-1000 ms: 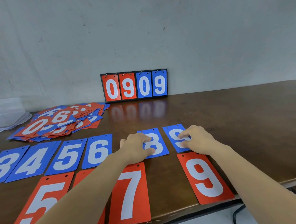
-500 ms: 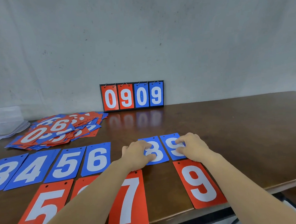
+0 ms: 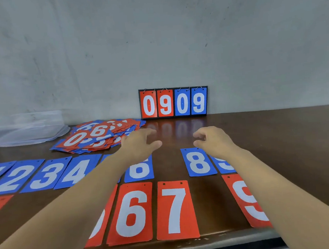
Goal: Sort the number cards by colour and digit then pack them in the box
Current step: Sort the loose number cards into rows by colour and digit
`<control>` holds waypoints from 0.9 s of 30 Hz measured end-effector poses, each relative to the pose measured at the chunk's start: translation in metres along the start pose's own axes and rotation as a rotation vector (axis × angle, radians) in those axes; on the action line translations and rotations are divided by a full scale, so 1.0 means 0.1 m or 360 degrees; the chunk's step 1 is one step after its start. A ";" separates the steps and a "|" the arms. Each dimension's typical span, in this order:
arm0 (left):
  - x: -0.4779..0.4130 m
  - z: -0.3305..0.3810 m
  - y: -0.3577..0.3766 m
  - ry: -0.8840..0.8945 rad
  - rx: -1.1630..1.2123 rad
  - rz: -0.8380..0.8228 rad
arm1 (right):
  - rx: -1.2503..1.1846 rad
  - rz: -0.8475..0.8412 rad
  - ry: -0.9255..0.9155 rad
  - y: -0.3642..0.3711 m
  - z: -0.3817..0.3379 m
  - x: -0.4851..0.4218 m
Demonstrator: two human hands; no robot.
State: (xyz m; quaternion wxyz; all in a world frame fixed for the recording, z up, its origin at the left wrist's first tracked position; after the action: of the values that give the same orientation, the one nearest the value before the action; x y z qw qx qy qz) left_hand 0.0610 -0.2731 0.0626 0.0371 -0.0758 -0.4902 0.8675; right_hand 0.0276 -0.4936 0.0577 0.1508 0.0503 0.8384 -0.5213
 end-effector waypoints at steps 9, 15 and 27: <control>-0.06 -1.11 -0.65 -0.0217 -0.0091 0.0124 | 0.0055 -0.0092 -0.0126 0.36 -0.91 -0.51; -0.31 -2.07 -1.05 -0.0389 -0.0151 0.0065 | 0.0065 -0.0206 -0.0078 0.82 -1.48 -0.92; -1.18 -3.30 -1.37 -0.0677 -0.0017 0.0208 | -0.0033 -0.0091 0.0261 1.79 -2.05 -1.82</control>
State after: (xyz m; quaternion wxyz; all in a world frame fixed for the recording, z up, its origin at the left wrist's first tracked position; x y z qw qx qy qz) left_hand 0.2317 0.0596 0.0234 -0.1239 0.0771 -0.4856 0.8619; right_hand 0.2022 -0.2168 0.0440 0.0671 0.0675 0.8543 -0.5109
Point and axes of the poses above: each hand's wrist, its own x-axis away from the middle knuckle, its own y-axis out of the palm, z = x × y, the point moved 5 cm from there along -x, towards the middle knuckle, and after that the axes turned 11 degrees about -y, right-handed, at the moved point
